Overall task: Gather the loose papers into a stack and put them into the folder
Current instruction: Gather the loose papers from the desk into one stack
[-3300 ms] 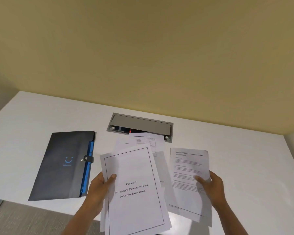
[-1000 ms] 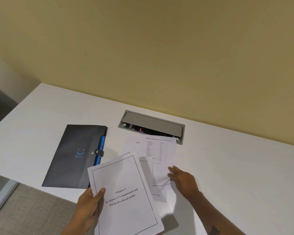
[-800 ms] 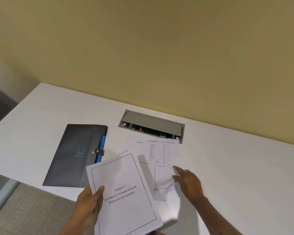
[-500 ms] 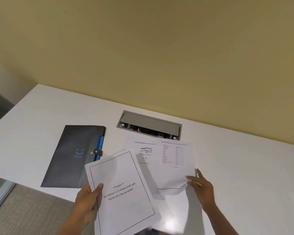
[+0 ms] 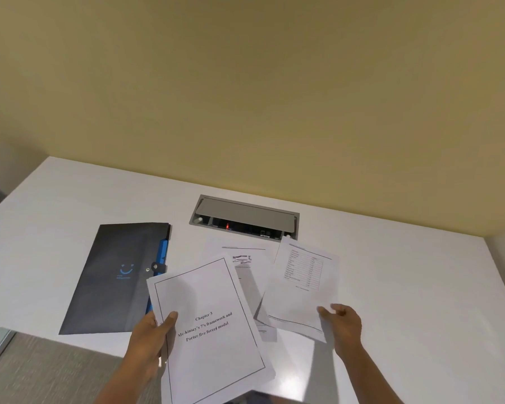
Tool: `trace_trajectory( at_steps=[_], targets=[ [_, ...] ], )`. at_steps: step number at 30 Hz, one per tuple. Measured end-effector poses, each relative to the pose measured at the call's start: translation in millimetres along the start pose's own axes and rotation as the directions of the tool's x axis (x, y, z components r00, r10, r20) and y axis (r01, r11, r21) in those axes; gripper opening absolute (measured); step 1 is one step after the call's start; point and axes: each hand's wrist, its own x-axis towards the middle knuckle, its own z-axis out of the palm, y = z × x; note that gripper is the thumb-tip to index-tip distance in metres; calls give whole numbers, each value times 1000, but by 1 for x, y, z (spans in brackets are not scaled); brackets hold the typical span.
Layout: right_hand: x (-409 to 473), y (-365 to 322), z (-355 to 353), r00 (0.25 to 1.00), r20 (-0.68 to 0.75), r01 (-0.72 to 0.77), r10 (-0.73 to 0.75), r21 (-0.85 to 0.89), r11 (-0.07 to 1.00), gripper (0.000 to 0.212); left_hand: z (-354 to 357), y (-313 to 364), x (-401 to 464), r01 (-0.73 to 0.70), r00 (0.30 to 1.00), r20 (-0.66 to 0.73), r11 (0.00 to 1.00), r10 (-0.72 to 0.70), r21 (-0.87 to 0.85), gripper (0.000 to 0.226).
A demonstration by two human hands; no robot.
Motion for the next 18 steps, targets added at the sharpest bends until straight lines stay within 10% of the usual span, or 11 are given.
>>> trace_trajectory(
  at_steps=[18],
  targets=[
    [-52, -8, -50, 956, 235, 151, -175, 116, 982, 18, -4, 26, 6, 43, 980, 196, 992, -20, -116, 33]
  ],
)
